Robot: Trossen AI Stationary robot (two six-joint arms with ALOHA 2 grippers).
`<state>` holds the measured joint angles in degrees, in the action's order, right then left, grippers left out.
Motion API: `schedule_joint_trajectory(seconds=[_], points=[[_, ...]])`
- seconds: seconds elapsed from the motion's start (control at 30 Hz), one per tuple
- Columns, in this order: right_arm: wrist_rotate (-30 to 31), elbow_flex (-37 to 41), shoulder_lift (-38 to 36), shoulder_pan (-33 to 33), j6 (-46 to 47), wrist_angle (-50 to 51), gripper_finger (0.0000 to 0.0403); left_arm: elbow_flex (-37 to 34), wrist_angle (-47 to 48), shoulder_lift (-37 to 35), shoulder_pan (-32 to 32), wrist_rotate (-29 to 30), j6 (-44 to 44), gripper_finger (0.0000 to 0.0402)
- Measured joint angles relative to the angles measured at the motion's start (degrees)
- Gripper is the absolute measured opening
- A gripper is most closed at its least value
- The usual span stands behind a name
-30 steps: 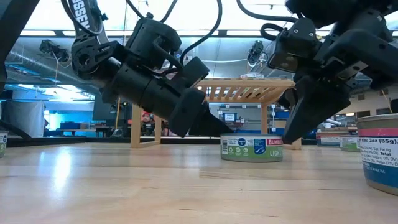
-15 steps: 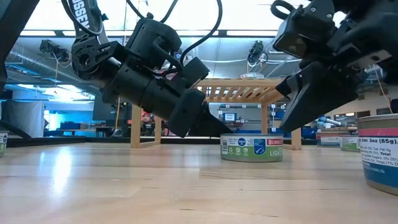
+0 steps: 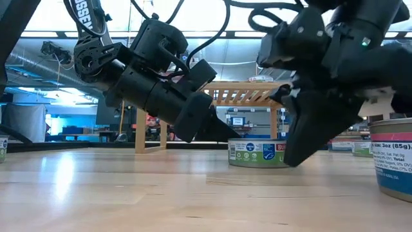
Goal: Stack canned seafood by type on shelf
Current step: Put the green tuna can on the shelf
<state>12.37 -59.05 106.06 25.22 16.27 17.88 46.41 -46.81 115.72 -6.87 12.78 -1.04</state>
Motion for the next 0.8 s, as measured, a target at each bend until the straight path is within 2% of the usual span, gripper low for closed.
schedule_joint_trajectory(seconds=[0.23,0.8], points=[[4.62,-3.49,2.11,-0.14,0.01,5.30,0.0007,-0.02,0.57,0.00,-0.04,0.00,-0.09,0.0005],[11.87,-5.85,-5.06,-1.71,0.11,9.12,0.0007,-0.11,2.41,-0.02,-1.27,0.84,-3.50,0.0005]])
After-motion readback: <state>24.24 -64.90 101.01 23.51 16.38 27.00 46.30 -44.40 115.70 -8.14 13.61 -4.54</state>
